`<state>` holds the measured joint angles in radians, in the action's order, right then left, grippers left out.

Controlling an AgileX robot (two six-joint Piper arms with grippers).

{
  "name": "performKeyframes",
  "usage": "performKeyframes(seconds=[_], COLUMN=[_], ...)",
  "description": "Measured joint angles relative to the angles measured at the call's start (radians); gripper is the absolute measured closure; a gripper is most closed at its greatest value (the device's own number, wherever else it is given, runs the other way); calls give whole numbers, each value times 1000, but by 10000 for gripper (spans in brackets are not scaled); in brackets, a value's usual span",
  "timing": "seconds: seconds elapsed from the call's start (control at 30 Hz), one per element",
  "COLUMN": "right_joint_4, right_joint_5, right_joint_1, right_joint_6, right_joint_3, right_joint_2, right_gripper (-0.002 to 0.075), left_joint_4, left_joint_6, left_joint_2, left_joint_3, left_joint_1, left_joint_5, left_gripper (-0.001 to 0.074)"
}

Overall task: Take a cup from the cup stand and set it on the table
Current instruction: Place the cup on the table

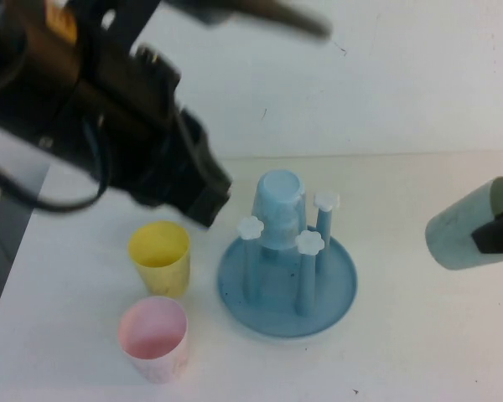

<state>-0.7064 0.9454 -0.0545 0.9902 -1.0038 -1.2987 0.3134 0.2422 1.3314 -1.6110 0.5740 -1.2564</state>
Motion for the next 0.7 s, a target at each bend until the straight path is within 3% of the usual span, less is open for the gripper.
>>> performKeyframes(seconds=[0.33, 0.7], right_joint_4=[416, 524], right_joint_5=[-109, -184], right_joint_1=[-265, -299], right_joint_6=[-304, -371], right_joint_3=[-150, -158], right_joint_2=[-292, -440], right_gripper=[706, 706], left_joint_4=[-41, -37], left_joint_6=[-6, -21], left_joint_2=[-236, -326], left_joint_3=[444, 549], left_joint_1=[0, -2], left_joint_5=[31, 59], left_gripper=[737, 736])
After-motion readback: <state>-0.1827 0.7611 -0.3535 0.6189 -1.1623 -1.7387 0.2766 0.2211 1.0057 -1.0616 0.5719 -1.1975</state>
